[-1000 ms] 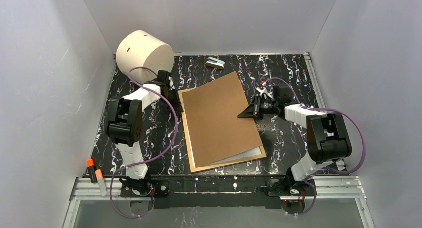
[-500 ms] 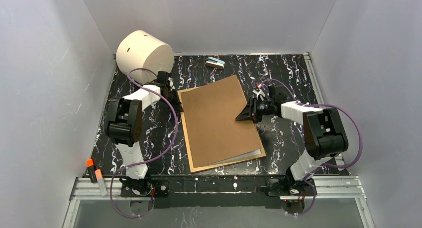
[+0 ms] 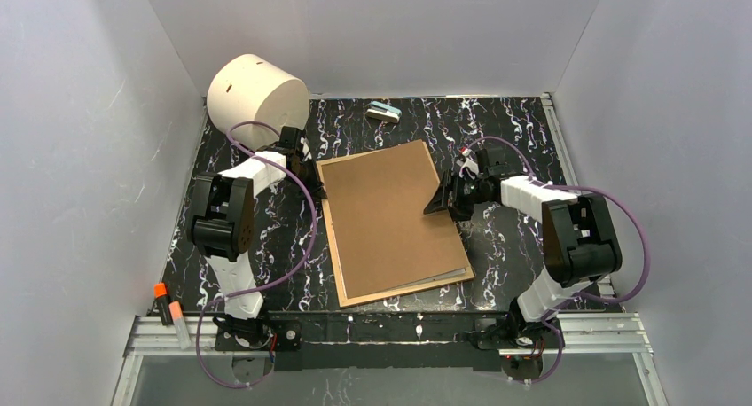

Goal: Put the photo into the frame
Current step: Place the photo frame item in the photo frame.

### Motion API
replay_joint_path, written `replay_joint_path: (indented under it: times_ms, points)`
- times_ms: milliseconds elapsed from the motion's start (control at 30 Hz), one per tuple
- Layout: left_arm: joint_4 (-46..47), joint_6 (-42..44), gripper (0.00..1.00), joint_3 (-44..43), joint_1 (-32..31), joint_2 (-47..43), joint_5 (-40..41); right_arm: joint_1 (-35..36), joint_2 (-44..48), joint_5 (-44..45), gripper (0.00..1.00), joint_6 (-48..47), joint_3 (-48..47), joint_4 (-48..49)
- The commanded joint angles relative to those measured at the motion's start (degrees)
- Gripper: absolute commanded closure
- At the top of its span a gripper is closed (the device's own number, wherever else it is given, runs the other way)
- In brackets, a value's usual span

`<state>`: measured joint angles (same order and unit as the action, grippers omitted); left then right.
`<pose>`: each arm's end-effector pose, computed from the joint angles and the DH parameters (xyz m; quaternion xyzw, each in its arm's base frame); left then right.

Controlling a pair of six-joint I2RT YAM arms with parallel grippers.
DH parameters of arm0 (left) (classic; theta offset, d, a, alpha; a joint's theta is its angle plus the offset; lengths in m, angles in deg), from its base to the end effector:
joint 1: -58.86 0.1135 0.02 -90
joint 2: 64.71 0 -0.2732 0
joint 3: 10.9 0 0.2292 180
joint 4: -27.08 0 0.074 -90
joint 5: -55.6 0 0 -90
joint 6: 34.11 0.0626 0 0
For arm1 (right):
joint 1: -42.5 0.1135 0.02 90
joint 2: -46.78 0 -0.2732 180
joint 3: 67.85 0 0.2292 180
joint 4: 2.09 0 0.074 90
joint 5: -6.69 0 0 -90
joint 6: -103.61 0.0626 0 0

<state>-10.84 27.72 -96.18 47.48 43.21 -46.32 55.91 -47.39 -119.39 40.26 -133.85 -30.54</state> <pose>0.3720 -0.0881 0.1674 -0.1143 0.9555 -0.1800 0.2038 0.2935 0.1079 0.1737 0.0167 0.9150 0.3722 0.1550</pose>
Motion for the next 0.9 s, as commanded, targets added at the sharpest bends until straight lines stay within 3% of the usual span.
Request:
replay_joint_path:
  times_ms: [0,533,867]
  points:
    - [-3.54,1.66,0.81,2.16,0.55,-0.01,2.80,0.06,3.57,3.88,0.32,-1.08,-0.73,-2.75]
    - [-3.36,1.97,0.80,2.66,0.57,0.46,1.14,0.81,6.02,16.42,0.39,0.30,1.68,-6.84]
    - [-2.21,1.67,0.79,3.52,0.59,0.58,-0.86,1.74,6.10,12.28,0.66,2.13,4.73,-1.91]
